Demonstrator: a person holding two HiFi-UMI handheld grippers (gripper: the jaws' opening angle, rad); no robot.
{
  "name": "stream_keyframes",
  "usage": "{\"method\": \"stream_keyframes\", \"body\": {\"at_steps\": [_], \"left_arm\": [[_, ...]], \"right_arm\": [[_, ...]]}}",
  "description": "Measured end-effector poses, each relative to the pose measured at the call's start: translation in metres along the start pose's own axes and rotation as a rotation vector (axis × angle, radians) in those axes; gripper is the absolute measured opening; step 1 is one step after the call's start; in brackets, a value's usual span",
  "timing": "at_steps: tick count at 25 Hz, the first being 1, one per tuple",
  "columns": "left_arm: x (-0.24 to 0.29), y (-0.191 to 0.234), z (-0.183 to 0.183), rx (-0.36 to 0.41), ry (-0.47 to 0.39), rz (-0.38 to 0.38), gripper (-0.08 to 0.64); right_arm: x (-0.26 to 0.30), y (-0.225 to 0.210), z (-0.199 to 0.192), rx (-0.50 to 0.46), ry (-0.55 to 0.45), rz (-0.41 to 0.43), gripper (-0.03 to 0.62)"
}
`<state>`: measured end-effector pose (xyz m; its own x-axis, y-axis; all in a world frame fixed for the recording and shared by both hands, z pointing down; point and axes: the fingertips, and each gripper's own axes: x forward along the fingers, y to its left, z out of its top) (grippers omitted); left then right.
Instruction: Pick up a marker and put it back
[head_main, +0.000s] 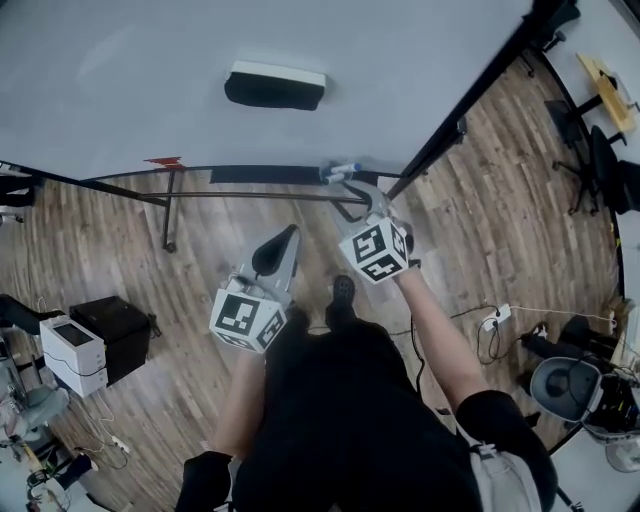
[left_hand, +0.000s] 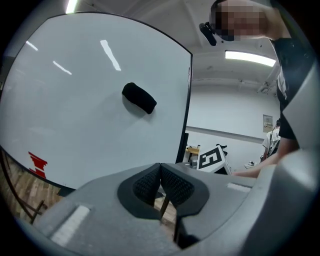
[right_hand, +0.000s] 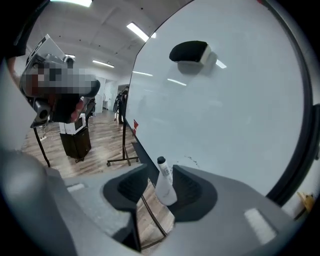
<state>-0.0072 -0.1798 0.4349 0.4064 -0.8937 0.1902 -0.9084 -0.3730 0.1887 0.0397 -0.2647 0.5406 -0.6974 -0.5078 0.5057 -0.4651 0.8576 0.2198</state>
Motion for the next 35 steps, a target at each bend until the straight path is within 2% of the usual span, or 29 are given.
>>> {"method": "stream_keyframes", "body": {"at_steps": [9, 19, 25, 35], "left_arm": [[-0.008, 0.011, -0.005, -0.02, 0.013, 0.063, 0.011], [-0.011, 0.021, -0.005, -0.031, 0.012, 0.097, 0.011], [-0.016, 0.023, -0.004, -0.029, 0.006, 0.108, 0.011], [-0.025, 0.021, -0.004, -0.025, 0.003, 0.121, 0.011]], "right_arm": [[0.028, -0.007, -0.006, -0.067, 0.021, -0.009, 0.155], [0.041, -0.004, -0.011, -0.101, 0.046, -0.008, 0.137], [0.042, -0.005, -0.011, -0.111, 0.051, -0.026, 0.08], [0.035, -0.009, -0.005, -0.093, 0.029, -0.047, 0.066]]}}
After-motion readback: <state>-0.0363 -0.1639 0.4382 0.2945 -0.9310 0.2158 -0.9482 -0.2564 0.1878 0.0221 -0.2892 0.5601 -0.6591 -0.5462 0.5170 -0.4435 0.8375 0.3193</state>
